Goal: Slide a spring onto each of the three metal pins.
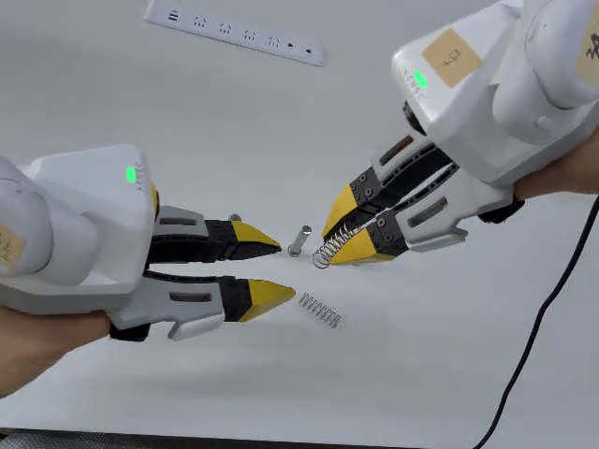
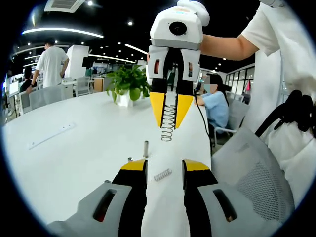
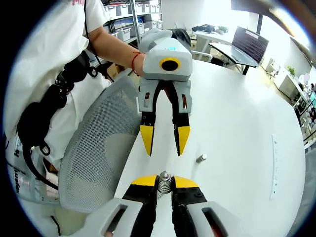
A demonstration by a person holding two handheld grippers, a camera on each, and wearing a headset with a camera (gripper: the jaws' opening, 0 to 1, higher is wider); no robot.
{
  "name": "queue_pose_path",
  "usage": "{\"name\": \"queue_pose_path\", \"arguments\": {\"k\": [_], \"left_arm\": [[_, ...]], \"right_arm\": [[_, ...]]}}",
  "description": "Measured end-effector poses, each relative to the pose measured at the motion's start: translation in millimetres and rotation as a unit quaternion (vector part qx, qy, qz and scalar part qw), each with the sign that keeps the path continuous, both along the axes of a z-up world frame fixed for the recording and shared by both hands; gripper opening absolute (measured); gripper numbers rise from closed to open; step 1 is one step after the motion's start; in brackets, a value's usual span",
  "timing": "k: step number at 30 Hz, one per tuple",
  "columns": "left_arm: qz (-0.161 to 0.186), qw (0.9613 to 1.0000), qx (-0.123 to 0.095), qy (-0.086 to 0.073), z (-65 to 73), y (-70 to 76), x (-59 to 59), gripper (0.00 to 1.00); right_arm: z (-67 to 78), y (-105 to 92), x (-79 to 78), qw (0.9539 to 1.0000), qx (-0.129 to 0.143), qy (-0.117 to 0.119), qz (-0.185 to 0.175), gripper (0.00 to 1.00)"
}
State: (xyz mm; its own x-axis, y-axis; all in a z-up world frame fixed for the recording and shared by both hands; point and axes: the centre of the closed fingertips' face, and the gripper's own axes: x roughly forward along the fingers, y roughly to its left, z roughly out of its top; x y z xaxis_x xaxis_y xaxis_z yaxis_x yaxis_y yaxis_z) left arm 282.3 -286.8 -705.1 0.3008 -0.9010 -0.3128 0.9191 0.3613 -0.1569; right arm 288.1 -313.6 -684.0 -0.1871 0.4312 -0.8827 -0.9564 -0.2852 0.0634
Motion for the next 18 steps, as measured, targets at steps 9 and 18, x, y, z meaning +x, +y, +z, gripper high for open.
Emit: {"name": "queue_pose_path", "arguments": {"k": [9, 18], "left_arm": [[0.035, 0.9991, 0.024, -0.005, -11.8, 29.4, 8.4, 0.36], [0.065, 0.9967, 0.048, -0.01, -25.8, 54.9, 16.2, 0.62]], "right_arm": [[-11.6, -6.4, 30.7, 0.9987, -0.018, -0.023, -0.042, 0.06], [-27.7, -11.6, 50.2, 0.9963, -0.041, -0.039, -0.065, 0.06]]}}
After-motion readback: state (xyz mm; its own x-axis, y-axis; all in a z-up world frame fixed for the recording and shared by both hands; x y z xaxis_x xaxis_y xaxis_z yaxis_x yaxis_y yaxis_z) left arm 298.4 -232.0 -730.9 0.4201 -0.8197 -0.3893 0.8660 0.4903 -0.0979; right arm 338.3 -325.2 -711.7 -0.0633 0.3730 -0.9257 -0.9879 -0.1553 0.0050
